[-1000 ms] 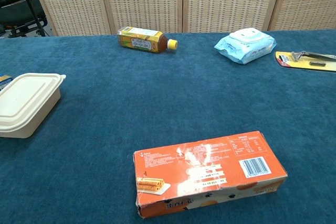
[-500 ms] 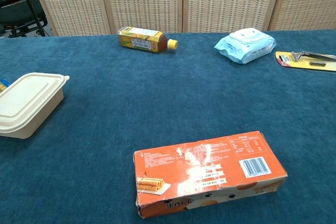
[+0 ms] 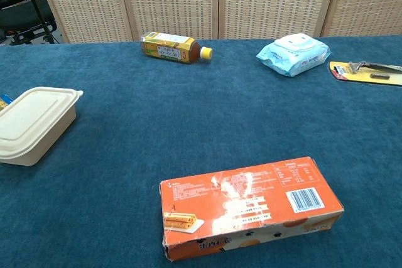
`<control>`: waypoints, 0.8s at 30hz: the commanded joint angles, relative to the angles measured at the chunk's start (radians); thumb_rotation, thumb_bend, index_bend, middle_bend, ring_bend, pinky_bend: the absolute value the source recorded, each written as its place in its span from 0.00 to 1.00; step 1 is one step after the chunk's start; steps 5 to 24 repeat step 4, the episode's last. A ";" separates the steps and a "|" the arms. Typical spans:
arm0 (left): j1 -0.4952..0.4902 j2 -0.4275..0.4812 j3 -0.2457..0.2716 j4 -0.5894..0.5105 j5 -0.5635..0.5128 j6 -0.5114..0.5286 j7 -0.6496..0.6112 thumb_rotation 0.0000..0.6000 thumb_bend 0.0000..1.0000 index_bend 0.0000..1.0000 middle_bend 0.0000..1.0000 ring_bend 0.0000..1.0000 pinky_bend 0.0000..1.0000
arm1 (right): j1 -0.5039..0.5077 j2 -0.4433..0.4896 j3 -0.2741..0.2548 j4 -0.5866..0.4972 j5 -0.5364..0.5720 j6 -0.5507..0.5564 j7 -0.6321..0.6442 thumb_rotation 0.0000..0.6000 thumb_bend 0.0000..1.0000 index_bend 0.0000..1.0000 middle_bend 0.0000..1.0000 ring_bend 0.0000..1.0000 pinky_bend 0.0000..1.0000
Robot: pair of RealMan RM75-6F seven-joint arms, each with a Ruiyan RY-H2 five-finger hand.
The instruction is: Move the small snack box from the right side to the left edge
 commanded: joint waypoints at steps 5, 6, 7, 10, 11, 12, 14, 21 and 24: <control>0.087 0.028 0.136 0.047 0.289 0.178 0.004 1.00 0.02 0.00 0.00 0.00 0.00 | -0.018 -0.012 0.018 -0.011 0.018 0.040 -0.060 1.00 0.00 0.00 0.00 0.00 0.00; 0.087 0.028 0.136 0.047 0.289 0.178 0.004 1.00 0.02 0.00 0.00 0.00 0.00 | -0.018 -0.012 0.018 -0.011 0.018 0.040 -0.060 1.00 0.00 0.00 0.00 0.00 0.00; 0.087 0.028 0.136 0.047 0.289 0.178 0.004 1.00 0.02 0.00 0.00 0.00 0.00 | -0.018 -0.012 0.018 -0.011 0.018 0.040 -0.060 1.00 0.00 0.00 0.00 0.00 0.00; 0.087 0.028 0.136 0.047 0.289 0.178 0.004 1.00 0.02 0.00 0.00 0.00 0.00 | -0.018 -0.012 0.018 -0.011 0.018 0.040 -0.060 1.00 0.00 0.00 0.00 0.00 0.00; 0.087 0.028 0.136 0.047 0.289 0.178 0.004 1.00 0.02 0.00 0.00 0.00 0.00 | -0.018 -0.012 0.018 -0.011 0.018 0.040 -0.060 1.00 0.00 0.00 0.00 0.00 0.00; 0.087 0.028 0.136 0.047 0.289 0.178 0.004 1.00 0.02 0.00 0.00 0.00 0.00 | -0.018 -0.012 0.018 -0.011 0.018 0.040 -0.060 1.00 0.00 0.00 0.00 0.00 0.00; 0.087 0.028 0.136 0.047 0.289 0.178 0.004 1.00 0.02 0.00 0.00 0.00 0.00 | -0.018 -0.012 0.018 -0.011 0.018 0.040 -0.060 1.00 0.00 0.00 0.00 0.00 0.00; 0.087 0.028 0.136 0.047 0.289 0.178 0.004 1.00 0.02 0.00 0.00 0.00 0.00 | -0.018 -0.012 0.018 -0.011 0.018 0.040 -0.060 1.00 0.00 0.00 0.00 0.00 0.00; 0.087 0.028 0.136 0.047 0.289 0.178 0.004 1.00 0.02 0.00 0.00 0.00 0.00 | -0.018 -0.012 0.018 -0.011 0.018 0.040 -0.060 1.00 0.00 0.00 0.00 0.00 0.00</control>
